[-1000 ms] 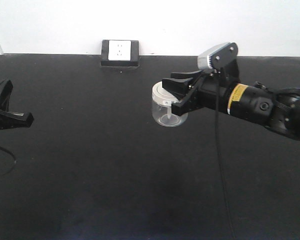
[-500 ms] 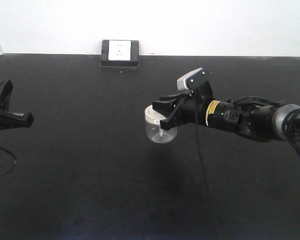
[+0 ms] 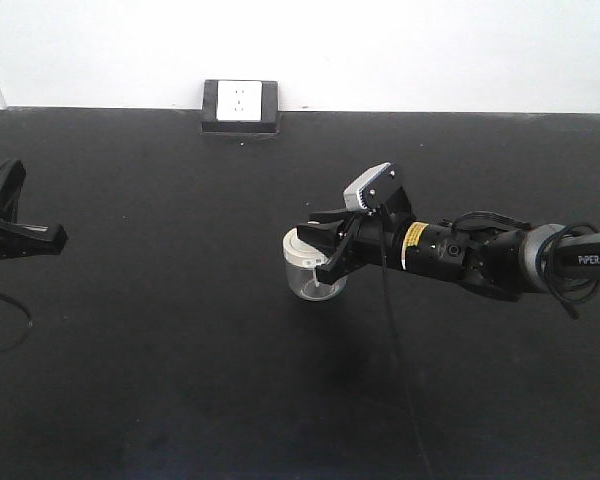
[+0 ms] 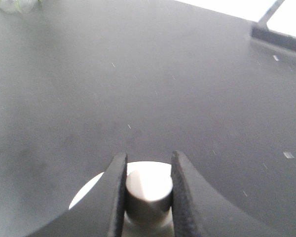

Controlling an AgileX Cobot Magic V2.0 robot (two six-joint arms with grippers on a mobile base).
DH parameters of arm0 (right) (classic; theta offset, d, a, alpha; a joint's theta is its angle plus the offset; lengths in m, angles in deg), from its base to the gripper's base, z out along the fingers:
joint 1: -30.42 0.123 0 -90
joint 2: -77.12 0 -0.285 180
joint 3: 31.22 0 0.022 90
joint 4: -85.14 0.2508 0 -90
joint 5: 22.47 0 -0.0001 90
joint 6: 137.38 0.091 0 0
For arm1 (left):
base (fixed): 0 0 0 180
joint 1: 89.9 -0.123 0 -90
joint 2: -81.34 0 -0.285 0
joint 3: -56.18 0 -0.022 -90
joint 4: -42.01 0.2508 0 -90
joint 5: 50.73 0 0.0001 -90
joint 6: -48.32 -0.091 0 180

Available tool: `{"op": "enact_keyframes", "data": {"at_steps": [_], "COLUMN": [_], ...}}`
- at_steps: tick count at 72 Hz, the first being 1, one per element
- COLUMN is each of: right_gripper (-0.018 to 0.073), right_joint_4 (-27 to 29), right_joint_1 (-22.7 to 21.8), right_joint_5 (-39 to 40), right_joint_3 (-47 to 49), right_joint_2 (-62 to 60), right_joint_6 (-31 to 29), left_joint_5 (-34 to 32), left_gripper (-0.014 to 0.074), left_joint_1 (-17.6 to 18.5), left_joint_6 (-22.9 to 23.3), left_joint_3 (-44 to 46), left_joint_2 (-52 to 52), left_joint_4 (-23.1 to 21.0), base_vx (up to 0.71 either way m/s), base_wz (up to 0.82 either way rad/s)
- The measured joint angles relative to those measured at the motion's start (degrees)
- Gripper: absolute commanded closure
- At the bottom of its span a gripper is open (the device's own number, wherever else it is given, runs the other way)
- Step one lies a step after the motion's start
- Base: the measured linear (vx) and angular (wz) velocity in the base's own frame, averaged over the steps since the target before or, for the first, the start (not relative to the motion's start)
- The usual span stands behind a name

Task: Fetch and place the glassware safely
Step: 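Move the right gripper with the jar farther out over the bench, then lower the jar onto the bench and open the right gripper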

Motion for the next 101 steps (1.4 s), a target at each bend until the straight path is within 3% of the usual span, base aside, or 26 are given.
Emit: {"op": "enact_keyframes", "data": {"at_steps": [12,24,45,52,81,101], "right_gripper": [0.054,0.0419,-0.0074,-0.0172,-0.0091,0.0069], "right_joint_4": [0.74,0.82,0.7,0.65,0.53,-1.96], "right_joint_1": [0.0,0.0,0.0,0.0,0.0,0.0], "right_joint_5": [1.41,1.84,2.81,3.62,3.93,2.17], "right_joint_3": [0.13,0.13,0.13,0.13,0.07,-0.12], "right_joint_2": [0.71,0.8,0.84,0.84,0.39,-6.42], "right_joint_6": [-0.13,-0.17,0.09,0.14,2.83,7.14], "left_joint_5": [0.0,0.0,0.0,0.0,0.0,0.0], "left_gripper": [0.0603,0.0603,0.0603,0.0603,0.0603,0.0603], "left_joint_1": [0.0,0.0,0.0,0.0,0.0,0.0], "left_joint_6": [0.0,0.0,0.0,0.0,0.0,0.0], "left_joint_3": [0.0,0.0,0.0,0.0,0.0,0.0], "left_joint_2": [0.0,0.0,0.0,0.0,0.0,0.0], "left_joint_4": [0.0,0.0,0.0,0.0,0.0,0.0], "base_vx": [0.0,0.0,0.0,0.0,0.0,0.0], "base_wz": [0.0,0.0,0.0,0.0,0.0,0.0]}}
